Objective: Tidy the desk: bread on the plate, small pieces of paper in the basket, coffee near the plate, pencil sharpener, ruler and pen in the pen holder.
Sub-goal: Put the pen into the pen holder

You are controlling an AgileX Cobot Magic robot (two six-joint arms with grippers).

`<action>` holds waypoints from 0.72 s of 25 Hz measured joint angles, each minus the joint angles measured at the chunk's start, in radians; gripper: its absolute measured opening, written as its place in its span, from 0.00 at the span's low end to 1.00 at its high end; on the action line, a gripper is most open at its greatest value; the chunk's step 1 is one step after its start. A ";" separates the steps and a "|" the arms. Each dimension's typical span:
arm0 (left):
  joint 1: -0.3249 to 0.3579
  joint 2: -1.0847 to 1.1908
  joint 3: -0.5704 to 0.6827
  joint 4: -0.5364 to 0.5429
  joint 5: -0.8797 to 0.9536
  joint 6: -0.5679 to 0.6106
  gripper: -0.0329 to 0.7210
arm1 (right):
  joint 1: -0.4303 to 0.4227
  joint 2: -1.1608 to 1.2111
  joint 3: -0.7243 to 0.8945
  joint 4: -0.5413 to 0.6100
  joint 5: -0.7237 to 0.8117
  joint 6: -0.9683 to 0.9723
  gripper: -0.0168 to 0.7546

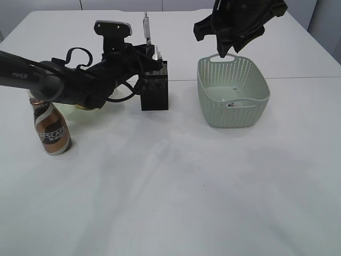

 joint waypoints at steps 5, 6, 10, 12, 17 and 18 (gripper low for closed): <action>0.000 0.025 -0.014 0.023 0.018 -0.024 0.15 | 0.000 0.000 0.000 -0.002 -0.001 0.000 0.33; 0.000 0.031 -0.014 0.030 0.020 -0.027 0.15 | 0.000 0.000 0.000 -0.002 -0.001 0.000 0.33; 0.000 0.039 -0.016 0.039 0.026 -0.041 0.15 | 0.000 0.000 0.000 -0.002 -0.004 0.000 0.33; 0.000 0.044 -0.016 0.040 0.026 -0.047 0.15 | 0.000 0.000 0.000 -0.002 -0.006 0.000 0.33; 0.000 0.048 -0.016 0.041 0.037 -0.049 0.15 | 0.000 0.000 0.000 -0.002 -0.008 0.000 0.33; 0.000 0.048 -0.016 0.041 0.039 -0.053 0.15 | 0.000 0.000 0.000 -0.002 -0.010 0.000 0.33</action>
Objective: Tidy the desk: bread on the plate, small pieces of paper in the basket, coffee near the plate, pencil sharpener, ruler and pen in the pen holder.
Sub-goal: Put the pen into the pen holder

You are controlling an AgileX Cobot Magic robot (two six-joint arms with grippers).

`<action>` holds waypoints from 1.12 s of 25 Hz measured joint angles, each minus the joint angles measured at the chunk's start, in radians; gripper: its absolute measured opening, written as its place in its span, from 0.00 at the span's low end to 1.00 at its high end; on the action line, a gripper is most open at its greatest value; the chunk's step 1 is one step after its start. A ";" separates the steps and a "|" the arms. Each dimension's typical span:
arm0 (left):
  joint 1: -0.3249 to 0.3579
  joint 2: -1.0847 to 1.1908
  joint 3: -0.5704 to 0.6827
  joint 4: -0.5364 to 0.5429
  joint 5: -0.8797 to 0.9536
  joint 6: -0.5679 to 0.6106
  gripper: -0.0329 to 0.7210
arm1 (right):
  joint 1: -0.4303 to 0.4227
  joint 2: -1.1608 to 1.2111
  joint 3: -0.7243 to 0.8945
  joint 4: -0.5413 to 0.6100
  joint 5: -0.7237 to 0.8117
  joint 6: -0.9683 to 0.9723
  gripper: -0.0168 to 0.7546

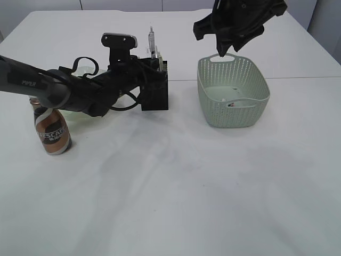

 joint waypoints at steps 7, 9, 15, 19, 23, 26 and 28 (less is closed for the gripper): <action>0.000 0.000 -0.003 0.007 0.004 -0.002 0.25 | 0.000 0.000 0.000 0.000 -0.013 0.000 0.33; 0.000 0.000 -0.005 0.007 0.009 -0.002 0.32 | 0.000 0.000 0.000 0.000 -0.015 0.000 0.33; 0.000 0.000 -0.005 0.029 0.007 -0.004 0.43 | 0.000 0.000 0.000 0.000 -0.019 0.000 0.33; 0.000 0.000 -0.005 0.033 0.005 -0.004 0.44 | 0.000 0.000 0.000 0.000 -0.019 0.000 0.33; 0.000 -0.031 -0.005 0.040 0.016 -0.004 0.44 | 0.000 0.000 0.000 0.000 -0.020 0.000 0.33; 0.000 -0.078 -0.005 0.047 0.097 -0.004 0.44 | 0.000 0.000 0.000 0.000 -0.021 0.000 0.33; 0.000 -0.116 -0.005 0.057 0.172 -0.004 0.44 | 0.000 0.000 0.000 0.000 -0.021 0.000 0.33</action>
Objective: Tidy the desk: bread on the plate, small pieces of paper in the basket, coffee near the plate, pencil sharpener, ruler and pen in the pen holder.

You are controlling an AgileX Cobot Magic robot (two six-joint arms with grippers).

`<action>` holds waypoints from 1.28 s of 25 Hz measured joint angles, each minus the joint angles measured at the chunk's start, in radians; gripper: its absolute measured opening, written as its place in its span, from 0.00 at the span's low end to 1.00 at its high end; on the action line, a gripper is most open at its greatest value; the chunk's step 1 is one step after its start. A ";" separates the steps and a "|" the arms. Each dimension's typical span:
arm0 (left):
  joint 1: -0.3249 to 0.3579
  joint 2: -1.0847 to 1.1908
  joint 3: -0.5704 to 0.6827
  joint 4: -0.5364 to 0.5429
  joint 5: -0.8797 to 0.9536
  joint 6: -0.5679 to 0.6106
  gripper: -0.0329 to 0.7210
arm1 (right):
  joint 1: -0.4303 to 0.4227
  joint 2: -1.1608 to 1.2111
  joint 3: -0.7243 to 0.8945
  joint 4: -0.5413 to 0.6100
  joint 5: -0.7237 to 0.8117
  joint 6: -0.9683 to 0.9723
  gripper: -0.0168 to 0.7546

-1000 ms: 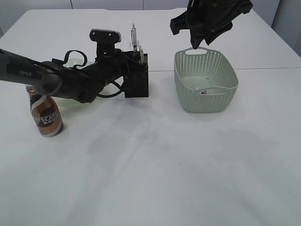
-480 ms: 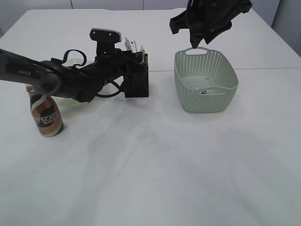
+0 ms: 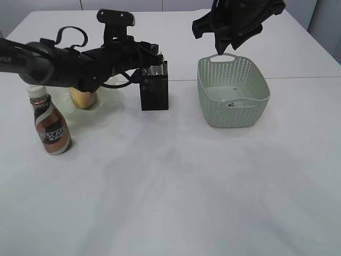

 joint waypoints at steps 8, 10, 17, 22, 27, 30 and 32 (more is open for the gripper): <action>0.000 -0.197 0.000 0.029 0.468 0.000 0.45 | 0.000 0.000 -0.037 0.006 0.022 0.000 0.34; 0.000 -0.260 0.000 0.018 0.600 0.000 0.45 | 0.000 0.000 -0.067 0.039 0.026 0.000 0.38; 0.000 -0.469 0.000 -0.038 1.060 0.000 0.52 | 0.000 0.000 -0.159 0.170 0.107 -0.013 0.61; 0.000 -0.593 0.000 -0.026 1.282 0.000 0.73 | 0.000 -0.007 -0.239 0.219 0.144 -0.031 0.63; 0.000 -0.689 -0.010 -0.003 1.524 0.000 0.78 | 0.000 -0.076 -0.261 0.325 0.150 -0.038 0.63; -0.002 -0.761 -0.026 -0.004 1.601 0.000 0.78 | 0.000 -0.130 -0.262 0.377 0.155 -0.046 0.63; -0.008 -0.819 -0.028 -0.009 1.629 0.000 0.78 | 0.000 -0.170 -0.262 0.401 0.157 -0.076 0.63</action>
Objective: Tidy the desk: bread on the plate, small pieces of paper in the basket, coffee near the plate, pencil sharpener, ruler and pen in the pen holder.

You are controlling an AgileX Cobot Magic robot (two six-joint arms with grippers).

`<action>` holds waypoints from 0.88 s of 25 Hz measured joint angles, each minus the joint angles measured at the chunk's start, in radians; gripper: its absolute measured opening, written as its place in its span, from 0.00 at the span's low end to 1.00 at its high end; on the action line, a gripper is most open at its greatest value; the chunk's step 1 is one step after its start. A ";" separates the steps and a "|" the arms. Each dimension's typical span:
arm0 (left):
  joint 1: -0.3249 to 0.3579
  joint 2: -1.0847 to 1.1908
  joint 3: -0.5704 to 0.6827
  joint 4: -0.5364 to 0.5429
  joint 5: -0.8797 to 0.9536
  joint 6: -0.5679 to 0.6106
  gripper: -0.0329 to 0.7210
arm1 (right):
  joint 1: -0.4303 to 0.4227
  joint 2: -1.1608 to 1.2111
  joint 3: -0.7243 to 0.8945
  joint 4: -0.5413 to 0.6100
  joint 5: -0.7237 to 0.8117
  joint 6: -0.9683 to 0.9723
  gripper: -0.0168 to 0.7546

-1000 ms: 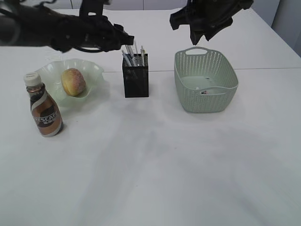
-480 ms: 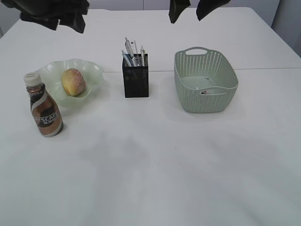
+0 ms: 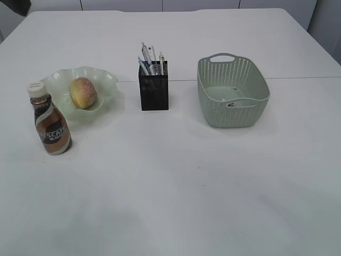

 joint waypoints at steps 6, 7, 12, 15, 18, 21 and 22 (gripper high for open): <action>-0.052 -0.151 -0.002 -0.087 0.071 0.020 0.78 | 0.000 -0.140 -0.001 0.018 0.004 -0.049 0.63; -0.061 -0.178 -0.002 -0.105 0.075 0.031 0.78 | 0.000 -0.162 0.003 0.018 0.005 -0.049 0.63; -0.099 -0.334 -0.003 -0.152 0.077 0.058 0.78 | 0.000 -0.312 0.079 -0.036 0.009 -0.051 0.63; -0.111 -0.424 -0.006 -0.156 0.080 0.069 0.78 | 0.000 -0.419 0.167 -0.097 0.009 -0.053 0.63; -0.113 -0.507 0.002 -0.158 0.082 0.096 0.78 | 0.000 -0.542 0.292 -0.132 0.009 -0.053 0.63; -0.113 -0.598 0.065 -0.177 0.084 0.121 0.78 | 0.000 -0.679 0.471 -0.150 0.009 -0.053 0.62; -0.113 -0.632 0.100 -0.182 0.084 0.128 0.78 | 0.000 -0.730 0.528 -0.150 0.002 -0.053 0.62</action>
